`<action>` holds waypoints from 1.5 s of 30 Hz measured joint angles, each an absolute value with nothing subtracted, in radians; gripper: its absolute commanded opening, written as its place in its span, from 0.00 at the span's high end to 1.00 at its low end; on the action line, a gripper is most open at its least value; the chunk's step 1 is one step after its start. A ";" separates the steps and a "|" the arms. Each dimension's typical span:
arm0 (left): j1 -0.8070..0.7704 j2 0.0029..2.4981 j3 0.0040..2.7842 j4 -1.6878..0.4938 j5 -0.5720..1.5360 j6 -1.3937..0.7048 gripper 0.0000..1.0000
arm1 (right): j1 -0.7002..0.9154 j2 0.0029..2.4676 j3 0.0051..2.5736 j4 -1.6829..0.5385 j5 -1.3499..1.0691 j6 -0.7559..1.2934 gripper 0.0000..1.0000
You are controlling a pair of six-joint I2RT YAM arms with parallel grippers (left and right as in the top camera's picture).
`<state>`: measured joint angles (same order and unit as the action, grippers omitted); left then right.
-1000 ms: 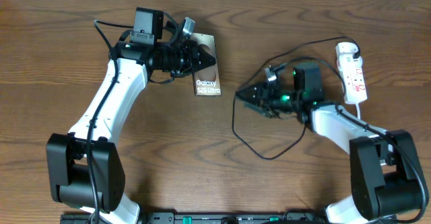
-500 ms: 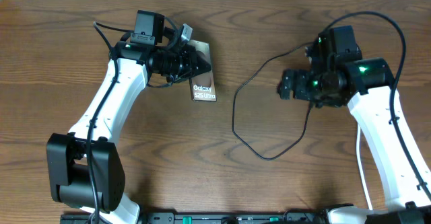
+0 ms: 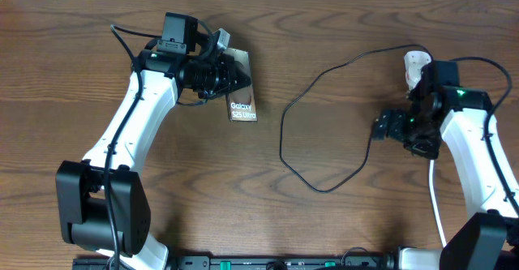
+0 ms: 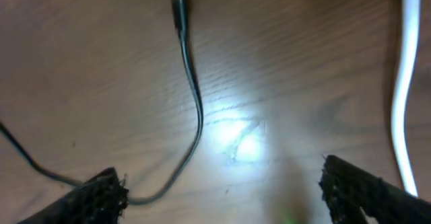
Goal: Plug charger to phone and switch on socket
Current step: 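Grasp the black USB-C cable end near the power strip with the right gripper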
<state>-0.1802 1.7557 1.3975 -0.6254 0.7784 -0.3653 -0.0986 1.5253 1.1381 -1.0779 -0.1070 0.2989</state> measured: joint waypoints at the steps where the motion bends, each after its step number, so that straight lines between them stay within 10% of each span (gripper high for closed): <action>1: -0.180 1.756 1.398 -0.625 0.778 -0.365 0.93 | -0.104 1.525 1.128 -1.051 -0.110 0.295 0.20; 45: -0.184 1.756 1.398 -0.628 0.778 -0.365 0.93 | 0.075 1.533 0.797 -0.485 0.070 0.445 0.46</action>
